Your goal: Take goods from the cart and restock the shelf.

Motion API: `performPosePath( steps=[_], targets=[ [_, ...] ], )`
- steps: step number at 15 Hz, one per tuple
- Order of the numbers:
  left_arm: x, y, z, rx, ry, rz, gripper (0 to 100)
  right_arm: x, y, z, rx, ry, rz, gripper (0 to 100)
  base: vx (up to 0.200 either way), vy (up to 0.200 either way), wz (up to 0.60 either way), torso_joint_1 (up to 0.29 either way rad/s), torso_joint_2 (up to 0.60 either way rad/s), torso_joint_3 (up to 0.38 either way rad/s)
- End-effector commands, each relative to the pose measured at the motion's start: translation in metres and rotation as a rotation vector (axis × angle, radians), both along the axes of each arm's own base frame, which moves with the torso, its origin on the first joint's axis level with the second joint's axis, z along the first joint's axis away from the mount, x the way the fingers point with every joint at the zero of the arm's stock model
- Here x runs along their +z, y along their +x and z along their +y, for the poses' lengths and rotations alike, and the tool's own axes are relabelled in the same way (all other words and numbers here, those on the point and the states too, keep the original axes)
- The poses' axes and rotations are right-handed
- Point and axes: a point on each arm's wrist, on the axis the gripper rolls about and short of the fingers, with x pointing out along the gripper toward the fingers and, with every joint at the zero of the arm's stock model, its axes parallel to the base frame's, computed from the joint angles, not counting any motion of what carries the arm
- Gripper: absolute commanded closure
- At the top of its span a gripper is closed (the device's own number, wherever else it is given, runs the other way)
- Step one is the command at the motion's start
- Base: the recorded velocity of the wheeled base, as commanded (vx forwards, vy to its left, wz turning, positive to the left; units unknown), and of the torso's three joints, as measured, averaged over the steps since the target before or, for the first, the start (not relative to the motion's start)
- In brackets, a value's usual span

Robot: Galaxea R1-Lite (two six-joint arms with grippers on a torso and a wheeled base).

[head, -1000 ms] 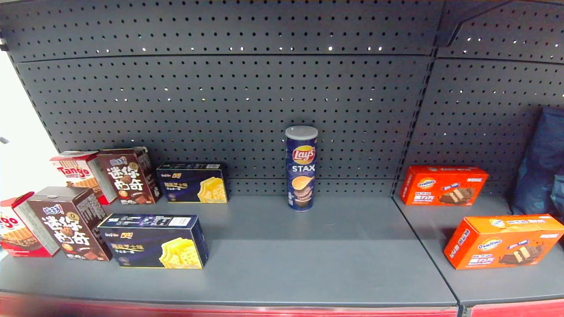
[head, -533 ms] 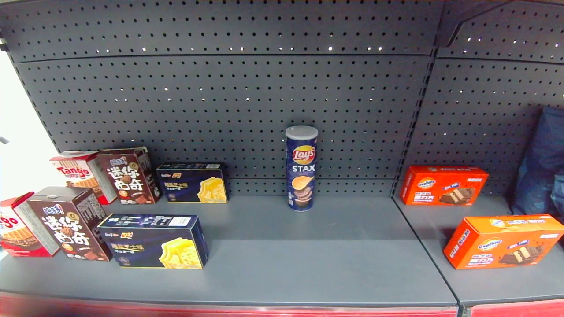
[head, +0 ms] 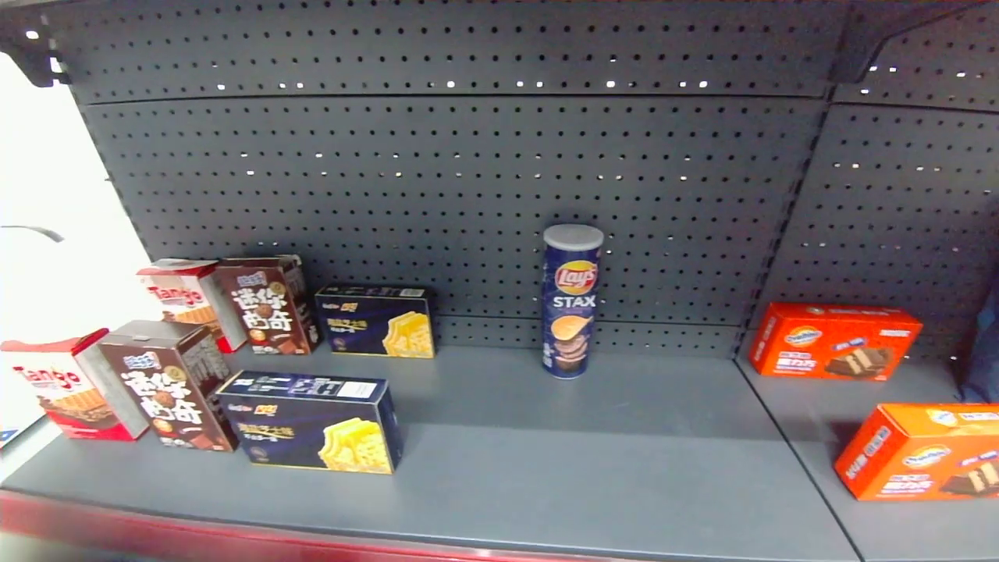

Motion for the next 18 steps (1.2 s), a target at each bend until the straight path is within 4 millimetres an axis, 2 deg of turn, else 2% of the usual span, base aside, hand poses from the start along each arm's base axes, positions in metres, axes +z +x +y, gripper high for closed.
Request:
performPosePath(
  steps=[1,18],
  targets=[
    [0.0001,0.0,0.0,-0.001,0.0,-0.001,0,0.0001,0.0,0.0,0.001,0.0,0.0,0,0.0,0.0,0.6,0.017,0.01,0.002],
    [0.0001,0.0,0.0,-0.001,0.0,-0.001,0,0.0001,0.0,0.0,0.001,-0.002,0.0,0,0.0,0.0,0.6,0.003,0.0,0.001]
  ],
)
